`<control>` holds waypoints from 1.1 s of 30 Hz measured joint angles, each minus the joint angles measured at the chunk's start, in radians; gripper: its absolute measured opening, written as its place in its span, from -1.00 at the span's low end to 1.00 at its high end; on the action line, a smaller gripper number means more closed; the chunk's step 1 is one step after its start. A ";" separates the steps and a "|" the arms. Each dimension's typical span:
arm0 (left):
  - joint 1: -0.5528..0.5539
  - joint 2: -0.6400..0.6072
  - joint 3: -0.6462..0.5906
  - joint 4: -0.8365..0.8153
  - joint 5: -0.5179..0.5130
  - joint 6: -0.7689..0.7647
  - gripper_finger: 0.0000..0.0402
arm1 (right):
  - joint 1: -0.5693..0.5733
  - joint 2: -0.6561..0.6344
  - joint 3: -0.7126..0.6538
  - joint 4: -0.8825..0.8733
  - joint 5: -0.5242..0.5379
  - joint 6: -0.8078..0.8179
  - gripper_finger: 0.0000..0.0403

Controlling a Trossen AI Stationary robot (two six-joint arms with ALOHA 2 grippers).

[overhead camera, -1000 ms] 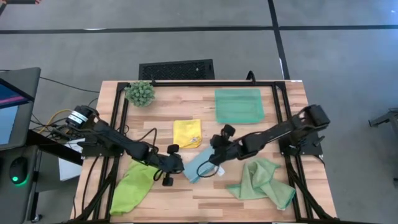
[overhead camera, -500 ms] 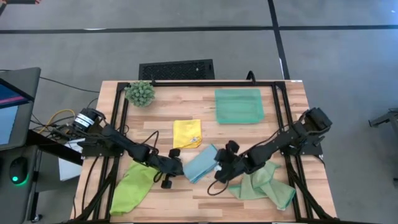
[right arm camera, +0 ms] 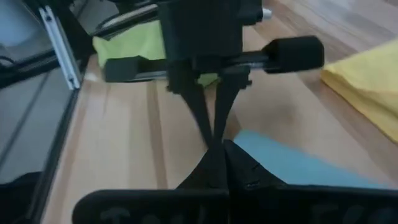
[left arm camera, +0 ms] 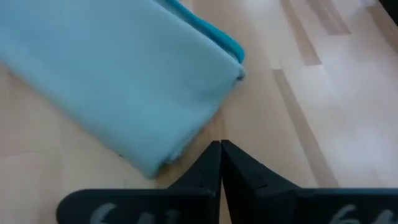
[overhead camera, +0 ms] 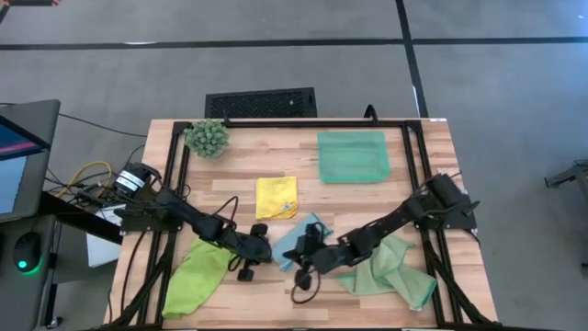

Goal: Fold microfiber towels
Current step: Fold the blue microfiber cloth

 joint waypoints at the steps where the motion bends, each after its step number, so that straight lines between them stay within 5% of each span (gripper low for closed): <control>1: 0.000 0.000 0.000 -0.006 0.000 0.002 -0.99 | -0.005 0.027 0.036 -0.010 -0.022 -0.006 -1.00; 10: 0.002 0.002 0.000 -0.015 -0.044 0.015 -0.99 | -0.001 0.132 0.211 -0.205 -0.077 -0.006 -1.00; 22: 0.007 0.002 0.000 -0.027 -0.203 0.026 -1.00 | 0.005 0.171 0.228 -0.292 -0.082 0.073 -1.00; 33: 0.009 0.002 0.000 -0.027 -0.199 0.031 -1.00 | 0.002 0.124 0.225 -0.286 -0.008 0.017 -1.00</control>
